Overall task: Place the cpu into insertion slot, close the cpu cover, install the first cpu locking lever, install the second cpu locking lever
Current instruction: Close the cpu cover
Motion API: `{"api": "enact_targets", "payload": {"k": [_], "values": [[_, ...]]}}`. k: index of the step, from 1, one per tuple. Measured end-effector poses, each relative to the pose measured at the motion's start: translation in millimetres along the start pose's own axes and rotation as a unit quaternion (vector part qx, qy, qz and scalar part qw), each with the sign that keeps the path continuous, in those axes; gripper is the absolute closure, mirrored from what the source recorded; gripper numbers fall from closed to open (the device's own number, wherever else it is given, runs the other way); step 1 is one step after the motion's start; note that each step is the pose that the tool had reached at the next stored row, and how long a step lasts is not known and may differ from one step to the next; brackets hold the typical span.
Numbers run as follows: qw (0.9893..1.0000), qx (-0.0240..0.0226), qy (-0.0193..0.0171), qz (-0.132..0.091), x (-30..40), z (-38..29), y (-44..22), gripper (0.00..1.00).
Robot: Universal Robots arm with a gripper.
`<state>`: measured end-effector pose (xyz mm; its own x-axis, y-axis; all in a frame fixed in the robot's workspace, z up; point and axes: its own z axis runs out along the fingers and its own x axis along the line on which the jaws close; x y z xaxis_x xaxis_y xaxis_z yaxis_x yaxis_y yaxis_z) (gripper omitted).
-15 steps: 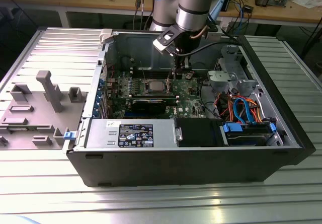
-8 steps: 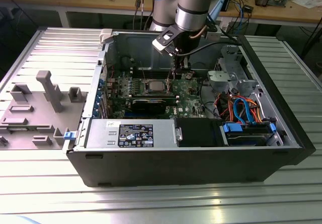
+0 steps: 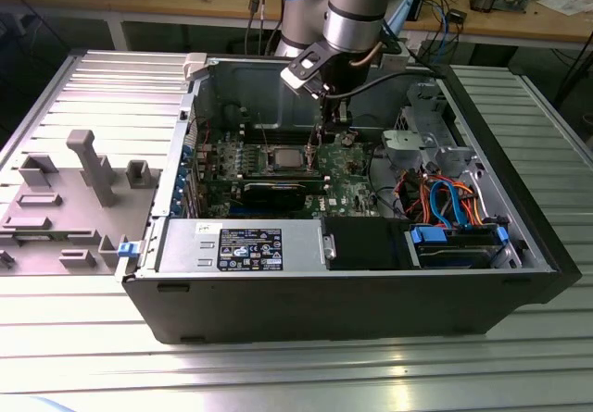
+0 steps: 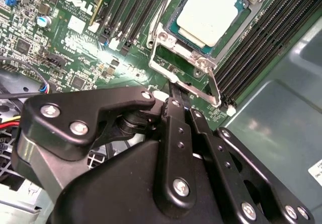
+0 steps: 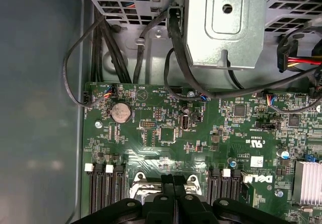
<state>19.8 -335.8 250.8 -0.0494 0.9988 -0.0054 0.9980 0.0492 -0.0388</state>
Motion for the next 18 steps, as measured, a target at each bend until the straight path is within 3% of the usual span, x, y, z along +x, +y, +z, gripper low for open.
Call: {"api": "enact_targets", "payload": {"k": [18], "values": [[1.0000, 0.0000, -0.0001, 0.000, 0.3, 0.0, -6.1, 0.89]]}}
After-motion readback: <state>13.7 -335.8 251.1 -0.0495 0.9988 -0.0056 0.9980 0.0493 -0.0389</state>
